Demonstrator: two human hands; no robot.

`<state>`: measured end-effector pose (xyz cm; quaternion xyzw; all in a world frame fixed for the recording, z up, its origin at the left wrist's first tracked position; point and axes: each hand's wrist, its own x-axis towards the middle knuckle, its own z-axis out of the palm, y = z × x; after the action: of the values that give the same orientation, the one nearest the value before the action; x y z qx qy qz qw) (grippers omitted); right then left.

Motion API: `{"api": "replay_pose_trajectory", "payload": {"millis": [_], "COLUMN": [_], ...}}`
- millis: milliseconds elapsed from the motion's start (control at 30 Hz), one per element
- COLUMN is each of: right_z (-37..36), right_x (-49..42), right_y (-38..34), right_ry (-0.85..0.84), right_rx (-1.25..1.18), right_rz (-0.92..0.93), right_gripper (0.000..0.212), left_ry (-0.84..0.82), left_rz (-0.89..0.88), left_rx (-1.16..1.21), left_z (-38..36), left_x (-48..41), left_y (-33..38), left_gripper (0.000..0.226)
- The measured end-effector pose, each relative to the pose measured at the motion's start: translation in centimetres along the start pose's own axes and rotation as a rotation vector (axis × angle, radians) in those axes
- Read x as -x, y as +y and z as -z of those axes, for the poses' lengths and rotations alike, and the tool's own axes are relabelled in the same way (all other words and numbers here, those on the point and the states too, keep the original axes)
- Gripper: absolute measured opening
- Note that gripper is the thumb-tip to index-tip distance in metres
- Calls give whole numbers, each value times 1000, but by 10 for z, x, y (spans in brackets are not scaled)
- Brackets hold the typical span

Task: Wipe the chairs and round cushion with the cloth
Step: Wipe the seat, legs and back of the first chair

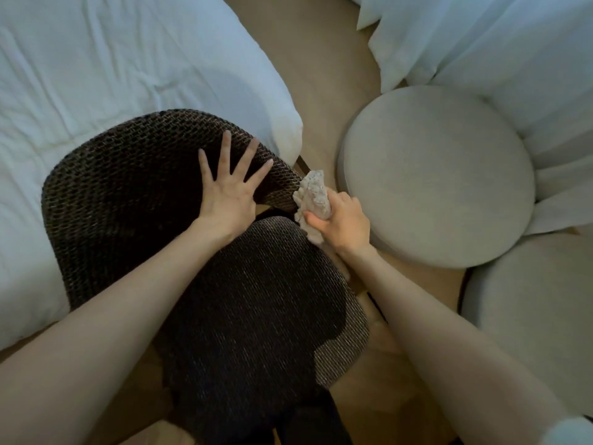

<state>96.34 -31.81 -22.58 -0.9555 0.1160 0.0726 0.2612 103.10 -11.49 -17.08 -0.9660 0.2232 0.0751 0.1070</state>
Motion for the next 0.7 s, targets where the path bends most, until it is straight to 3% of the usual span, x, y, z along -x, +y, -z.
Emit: {"api": "replay_pose_trajectory", "payload": {"millis": [200,367,500,600,700], "right_z": [10,24,31,39,54], "right_x": [46,103,151,172,158], "right_y": [33,65,93,98,79], "right_ry": [-33,-31,-147,-23,98], "right_rx": [33,50,126,-8,-108], "right_rz": [-137,-293,-472,-470,-344], "right_gripper": [55,41,27,36,49], "left_ry": [-43,-40,-37,-27,6], "left_rz": [-9,-15,-11,-20,-20], "left_rx": [36,59,99,131,198], "left_z": [0,-1,2,3,4], "left_x": [-2,-1,2,5,13], "left_y": [12,13,17,17,13], "left_gripper": [70,71,71,70,71]}}
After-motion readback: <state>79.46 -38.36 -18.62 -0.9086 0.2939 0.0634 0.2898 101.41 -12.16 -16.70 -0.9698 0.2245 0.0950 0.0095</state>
